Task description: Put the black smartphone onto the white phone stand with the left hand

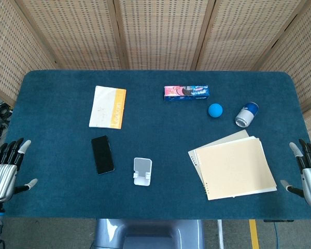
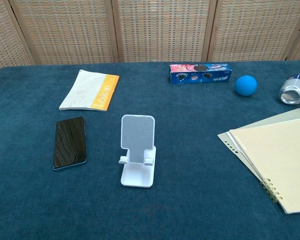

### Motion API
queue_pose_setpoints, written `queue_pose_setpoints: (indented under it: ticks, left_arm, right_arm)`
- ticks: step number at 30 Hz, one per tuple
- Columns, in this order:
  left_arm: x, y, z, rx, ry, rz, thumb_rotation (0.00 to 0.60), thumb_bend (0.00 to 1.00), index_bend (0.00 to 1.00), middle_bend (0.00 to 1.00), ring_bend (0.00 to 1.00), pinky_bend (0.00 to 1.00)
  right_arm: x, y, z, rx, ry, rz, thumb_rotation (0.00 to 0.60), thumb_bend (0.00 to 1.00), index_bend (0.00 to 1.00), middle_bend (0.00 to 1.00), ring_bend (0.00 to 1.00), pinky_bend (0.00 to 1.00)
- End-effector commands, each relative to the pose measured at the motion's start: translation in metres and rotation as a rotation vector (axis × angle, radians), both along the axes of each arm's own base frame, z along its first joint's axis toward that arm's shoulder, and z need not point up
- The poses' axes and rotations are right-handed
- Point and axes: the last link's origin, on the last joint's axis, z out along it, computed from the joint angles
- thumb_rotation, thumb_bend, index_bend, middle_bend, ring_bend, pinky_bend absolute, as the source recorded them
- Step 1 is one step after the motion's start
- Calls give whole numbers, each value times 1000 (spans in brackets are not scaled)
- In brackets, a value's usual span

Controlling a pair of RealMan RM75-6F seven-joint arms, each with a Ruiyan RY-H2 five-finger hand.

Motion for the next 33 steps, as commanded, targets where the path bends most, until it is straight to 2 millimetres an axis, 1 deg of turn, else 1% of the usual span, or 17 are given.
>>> queue_pose_setpoints:
  ticks: [1,6,11,14,16,19,21,24,27,30,33]
  left_arm:
    - [0,0,0,-1,2,0,600,0,0,0,0,0]
    - [0,2,-3,-1,1,-7,600,0,0,0,0,0]
    - [1,12,-15,-36,-5,-42,600,0,0,0,0,0]
    - [10,32,-28,-107,36,-130,600,0,0,0,0,0]
    - [21,54,-40,-178,99,-236,600,0,0,0,0,0]
    - [37,86,-57,-287,226,-428,600,0,0,0,0,0]
    - [43,104,-71,-365,366,-556,600,0,0,0,0,0]
    - [47,121,-91,-485,492,-657,600,0,0,0,0,0]
    - [53,139,-106,-551,583,-747,600,0,0,0,0,4]
    - [57,156,-114,-578,621,-819,600,0,0,0,9,61]
    - [57,168,-120,-607,645,-850,600,0,0,0,50,120]
  right_arm:
    - [0,0,0,-1,0,-2,600,0,0,0,0,0]
    - [-1,0,0,-3,-2,-11,600,0,0,0,0,0]
    - [-2,-1,1,-10,-15,-22,600,0,0,0,0,0]
    - [-3,-2,2,-18,-14,-32,600,0,0,0,0,0]
    - [-5,-4,2,-20,-13,-42,600,0,0,0,0,0]
    - [-7,-6,3,-29,-16,-57,600,0,0,0,0,0]
    - [-9,-8,4,-37,-11,-70,600,0,0,0,0,0]
    - [-13,-10,3,-40,-4,-91,600,0,0,0,0,0]
    - [-17,-12,2,-43,7,-114,600,0,0,0,0,0]
    - [-21,-13,3,-50,9,-137,600,0,0,0,0,0]
    - [-24,-14,5,-59,10,-152,600,0,0,0,0,0]
